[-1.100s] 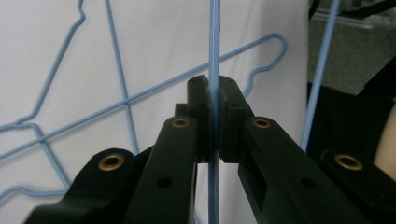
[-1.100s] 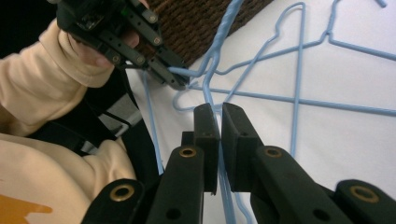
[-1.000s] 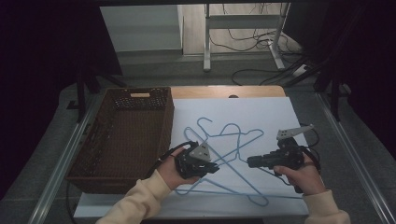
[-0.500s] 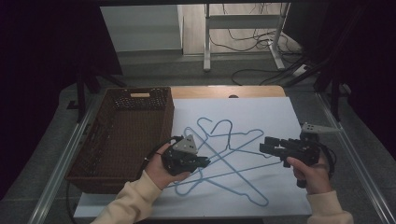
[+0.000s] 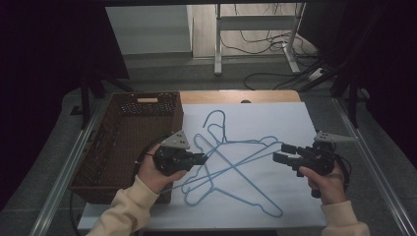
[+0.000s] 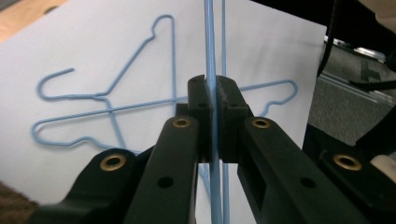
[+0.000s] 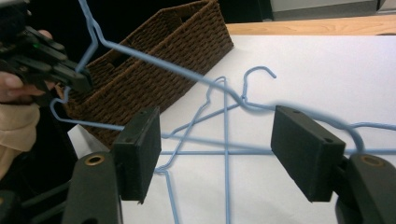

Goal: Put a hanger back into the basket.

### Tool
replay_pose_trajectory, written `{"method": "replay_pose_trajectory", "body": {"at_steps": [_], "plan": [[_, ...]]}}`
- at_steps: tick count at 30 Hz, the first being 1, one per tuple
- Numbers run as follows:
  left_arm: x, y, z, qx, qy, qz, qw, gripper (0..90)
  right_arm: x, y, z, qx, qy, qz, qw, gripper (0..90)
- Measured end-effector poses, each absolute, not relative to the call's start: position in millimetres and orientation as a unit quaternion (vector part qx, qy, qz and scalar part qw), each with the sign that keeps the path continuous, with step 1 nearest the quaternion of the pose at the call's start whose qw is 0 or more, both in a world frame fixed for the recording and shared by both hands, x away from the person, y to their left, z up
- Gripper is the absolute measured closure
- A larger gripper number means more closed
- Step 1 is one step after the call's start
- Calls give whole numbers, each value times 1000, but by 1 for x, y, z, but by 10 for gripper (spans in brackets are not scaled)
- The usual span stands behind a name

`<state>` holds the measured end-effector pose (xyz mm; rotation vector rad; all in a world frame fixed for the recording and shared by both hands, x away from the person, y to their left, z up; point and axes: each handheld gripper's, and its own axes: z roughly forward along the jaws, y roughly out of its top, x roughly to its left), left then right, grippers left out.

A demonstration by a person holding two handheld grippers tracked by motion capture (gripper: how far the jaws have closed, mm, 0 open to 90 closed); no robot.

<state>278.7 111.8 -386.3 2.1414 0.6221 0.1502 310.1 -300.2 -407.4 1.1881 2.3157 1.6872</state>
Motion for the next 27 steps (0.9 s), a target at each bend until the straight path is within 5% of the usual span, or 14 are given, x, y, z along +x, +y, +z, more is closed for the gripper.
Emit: {"method": "replay_pose_trajectory", "body": {"at_steps": [27], "plan": [[290, 189, -359, 807, 321, 101, 486, 867, 318, -304, -427, 411, 754, 512, 31, 252]]}}
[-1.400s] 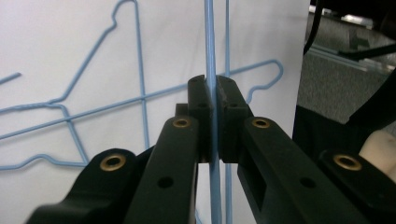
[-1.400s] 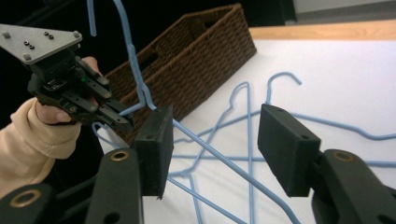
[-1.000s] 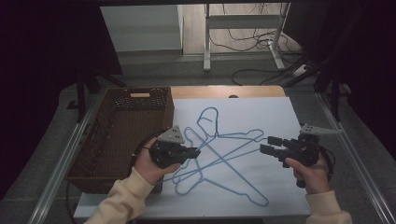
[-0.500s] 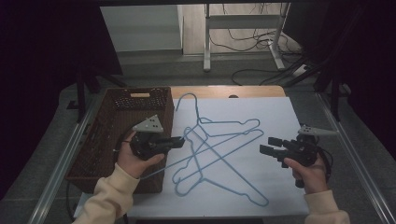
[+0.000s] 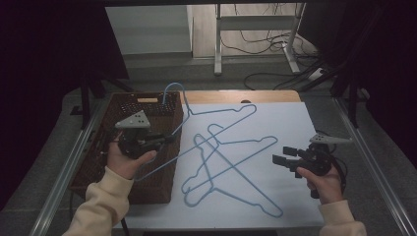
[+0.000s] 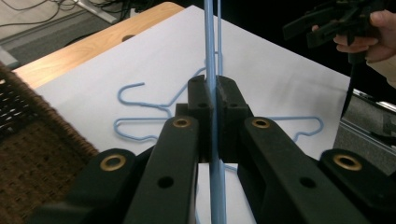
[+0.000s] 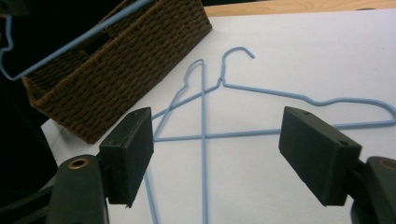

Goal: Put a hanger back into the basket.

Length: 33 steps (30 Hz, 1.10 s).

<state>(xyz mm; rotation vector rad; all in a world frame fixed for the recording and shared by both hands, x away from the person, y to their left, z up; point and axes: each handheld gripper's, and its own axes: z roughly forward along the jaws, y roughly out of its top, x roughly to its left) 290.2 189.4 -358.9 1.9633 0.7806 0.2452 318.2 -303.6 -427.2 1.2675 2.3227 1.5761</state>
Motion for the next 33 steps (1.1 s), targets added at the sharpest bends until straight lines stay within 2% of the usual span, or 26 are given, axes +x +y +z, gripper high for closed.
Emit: {"method": "replay_pose_trajectory", "body": {"at_steps": [14, 33], "plan": [[302, 223, -360, 785, 362, 121, 489, 867, 320, -303, -432, 417, 762, 492, 57, 221], [295, 284, -367, 755, 415, 146, 486, 867, 321, -303, -436, 423, 768, 477, 61, 220]]}}
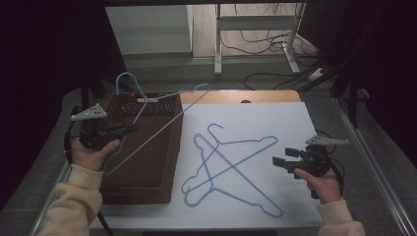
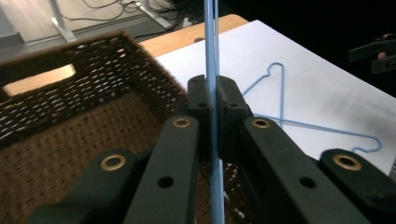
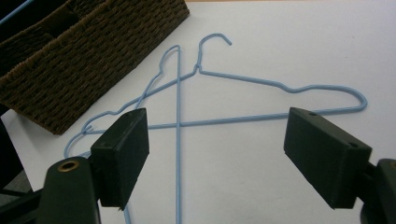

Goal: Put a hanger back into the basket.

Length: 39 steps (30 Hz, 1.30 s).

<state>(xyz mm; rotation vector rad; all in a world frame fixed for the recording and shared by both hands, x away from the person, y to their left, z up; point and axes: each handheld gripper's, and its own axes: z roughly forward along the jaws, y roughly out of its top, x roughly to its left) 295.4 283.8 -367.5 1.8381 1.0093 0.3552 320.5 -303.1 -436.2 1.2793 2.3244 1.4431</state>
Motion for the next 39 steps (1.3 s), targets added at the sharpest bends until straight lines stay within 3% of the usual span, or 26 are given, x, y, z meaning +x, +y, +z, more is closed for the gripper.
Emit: {"method": "replay_pose_trajectory", "body": {"at_steps": [39], "plan": [[292, 345, -408, 722, 489, 153, 465, 867, 323, -303, -440, 427, 771, 468, 61, 220]]}}
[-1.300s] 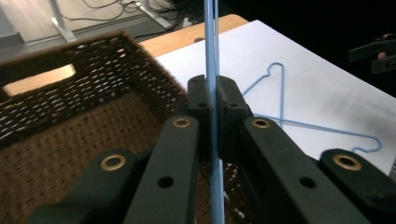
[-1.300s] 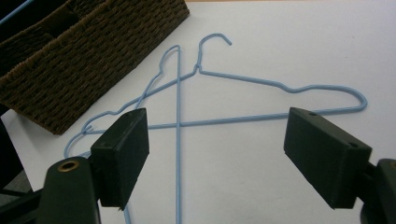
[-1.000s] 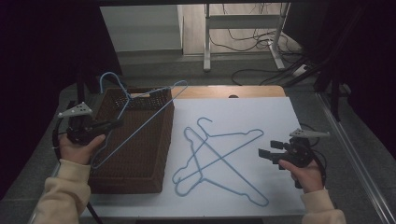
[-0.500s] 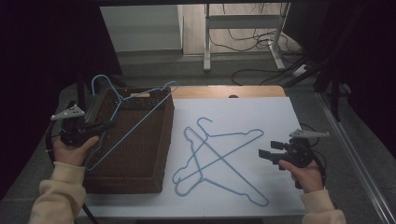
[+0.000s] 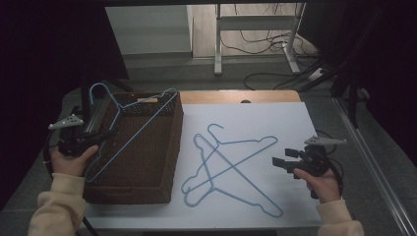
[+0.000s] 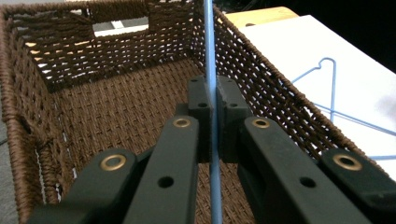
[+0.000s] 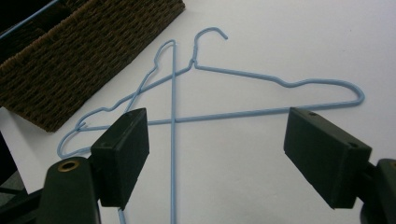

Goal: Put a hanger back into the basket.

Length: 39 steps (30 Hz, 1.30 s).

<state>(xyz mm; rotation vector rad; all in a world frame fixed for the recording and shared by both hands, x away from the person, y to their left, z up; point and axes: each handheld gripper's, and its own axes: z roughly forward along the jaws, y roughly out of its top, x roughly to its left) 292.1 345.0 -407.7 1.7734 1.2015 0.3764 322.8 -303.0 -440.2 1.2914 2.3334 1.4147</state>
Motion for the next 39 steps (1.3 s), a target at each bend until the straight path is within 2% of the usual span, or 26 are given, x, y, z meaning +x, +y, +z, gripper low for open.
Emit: {"method": "replay_pose_trajectory", "body": {"at_steps": [23, 24, 25, 26, 28, 30, 31, 39], "plan": [[307, 353, -445, 735, 516, 115, 425, 860, 323, -303, -441, 428, 772, 466, 60, 220], [309, 353, -447, 733, 524, 111, 419, 820, 323, -303, -441, 428, 772, 466, 60, 220], [311, 353, -449, 730, 534, 111, 412, 820, 323, -303, -441, 428, 772, 466, 60, 220], [312, 352, -449, 728, 543, 117, 401, 710, 323, -303, -441, 427, 773, 466, 60, 220], [312, 348, -448, 730, 551, 149, 376, 431, 323, -303, -441, 427, 773, 466, 59, 219], [311, 347, -446, 728, 551, 156, 377, 340, 323, -303, -441, 427, 773, 466, 59, 219], [309, 346, -443, 728, 550, 160, 378, 312, 323, -303, -441, 428, 772, 466, 59, 218], [292, 327, -421, 746, 492, 153, 423, 266, 324, -302, -441, 426, 773, 466, 57, 217]]}}
